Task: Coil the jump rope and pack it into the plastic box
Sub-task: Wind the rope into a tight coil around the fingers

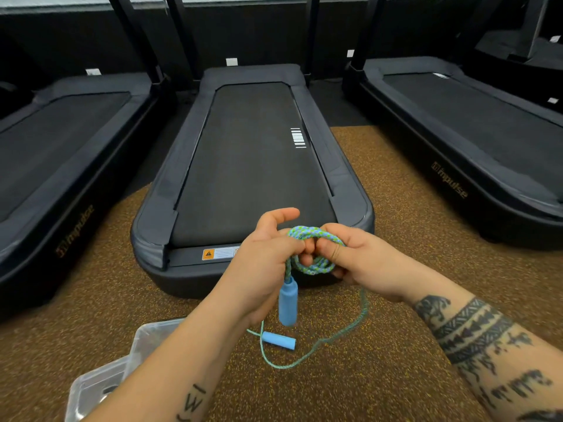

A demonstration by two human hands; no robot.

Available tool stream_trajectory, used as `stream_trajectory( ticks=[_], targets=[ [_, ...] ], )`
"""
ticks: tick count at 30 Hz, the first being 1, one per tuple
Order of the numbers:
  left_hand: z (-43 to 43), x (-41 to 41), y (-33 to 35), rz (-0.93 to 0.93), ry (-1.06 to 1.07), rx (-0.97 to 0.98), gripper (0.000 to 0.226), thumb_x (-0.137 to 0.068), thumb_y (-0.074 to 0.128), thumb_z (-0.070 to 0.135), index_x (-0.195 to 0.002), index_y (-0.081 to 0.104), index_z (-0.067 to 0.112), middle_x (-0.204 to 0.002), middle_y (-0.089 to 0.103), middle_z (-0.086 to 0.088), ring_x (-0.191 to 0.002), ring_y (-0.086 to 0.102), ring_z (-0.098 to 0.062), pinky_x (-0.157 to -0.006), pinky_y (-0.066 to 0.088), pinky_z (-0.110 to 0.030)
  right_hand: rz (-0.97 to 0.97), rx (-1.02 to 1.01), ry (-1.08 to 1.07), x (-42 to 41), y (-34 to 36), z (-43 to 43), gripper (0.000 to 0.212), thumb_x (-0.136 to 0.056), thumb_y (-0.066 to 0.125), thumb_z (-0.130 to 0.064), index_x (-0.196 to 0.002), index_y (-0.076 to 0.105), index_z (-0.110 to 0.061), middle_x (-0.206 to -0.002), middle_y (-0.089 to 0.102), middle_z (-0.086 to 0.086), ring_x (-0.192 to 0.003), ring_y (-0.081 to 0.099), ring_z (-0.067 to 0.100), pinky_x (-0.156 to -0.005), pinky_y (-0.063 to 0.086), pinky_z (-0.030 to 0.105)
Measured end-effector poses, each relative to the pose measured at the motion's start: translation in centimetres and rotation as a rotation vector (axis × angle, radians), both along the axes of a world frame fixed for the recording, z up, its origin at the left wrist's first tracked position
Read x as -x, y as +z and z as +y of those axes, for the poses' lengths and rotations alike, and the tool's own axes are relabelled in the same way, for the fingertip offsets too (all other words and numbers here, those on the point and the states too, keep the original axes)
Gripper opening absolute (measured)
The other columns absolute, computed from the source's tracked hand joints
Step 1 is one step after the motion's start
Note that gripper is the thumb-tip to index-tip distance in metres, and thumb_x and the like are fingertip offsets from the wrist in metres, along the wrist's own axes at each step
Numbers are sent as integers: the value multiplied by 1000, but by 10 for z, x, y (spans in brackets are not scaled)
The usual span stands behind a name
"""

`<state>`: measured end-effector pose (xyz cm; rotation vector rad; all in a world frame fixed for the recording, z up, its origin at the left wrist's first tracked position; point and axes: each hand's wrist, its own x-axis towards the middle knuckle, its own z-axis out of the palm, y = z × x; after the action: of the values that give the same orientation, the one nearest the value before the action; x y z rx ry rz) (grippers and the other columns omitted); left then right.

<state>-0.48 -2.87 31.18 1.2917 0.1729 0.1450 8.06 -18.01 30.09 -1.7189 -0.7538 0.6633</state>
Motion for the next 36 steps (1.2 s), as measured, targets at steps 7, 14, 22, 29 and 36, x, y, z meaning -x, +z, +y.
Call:
stream_trajectory(
  ticks=[7, 14, 22, 29, 36],
  targets=[
    [-8, 4, -4, 54, -49, -153, 20, -93, 57, 28, -95, 61, 8, -74, 62, 5, -85, 55, -21, -86, 45, -41, 199, -229, -58, 1, 2, -4, 25, -86, 55, -49, -79, 65, -28, -77, 48, 11, -55, 34, 11, -50, 15, 32],
    [-14, 8, 6, 10, -109, -270, 31, -102, 47, 35, -78, 58, 19, -67, 55, 5, -70, 46, -10, -72, 37, -26, 182, -195, 12, 2, -2, -3, 30, -80, 58, -64, -78, 66, -35, -78, 54, 12, -58, 40, 11, -50, 24, 28],
    [-32, 6, 0, -138, 142, 159, 29, -92, 60, 37, -72, 68, 17, -65, 62, 1, -63, 56, -12, -65, 52, -26, 149, -177, -99, 12, -1, 7, 38, -83, 42, -50, -108, 60, -26, -54, 50, -18, -45, 38, 0, -46, 30, 19],
    [-37, 9, 1, -109, 57, 325, 25, -86, 58, 36, -85, 66, 11, -71, 69, -5, -65, 61, -18, -63, 53, -39, 219, -155, -90, 10, -2, 7, 30, -94, 41, -57, -90, 68, -45, -61, 57, -5, -50, 42, 11, -43, 26, 19],
    [-32, 10, 3, -45, -85, 110, 27, -87, 53, 33, -94, 57, 8, -95, 78, -14, -62, 63, -20, -54, 56, -34, 311, -47, -74, 12, -9, 3, 30, -98, 46, -37, -76, 62, -24, -62, 55, 0, -52, 42, 11, -48, 14, 26]
  ],
)
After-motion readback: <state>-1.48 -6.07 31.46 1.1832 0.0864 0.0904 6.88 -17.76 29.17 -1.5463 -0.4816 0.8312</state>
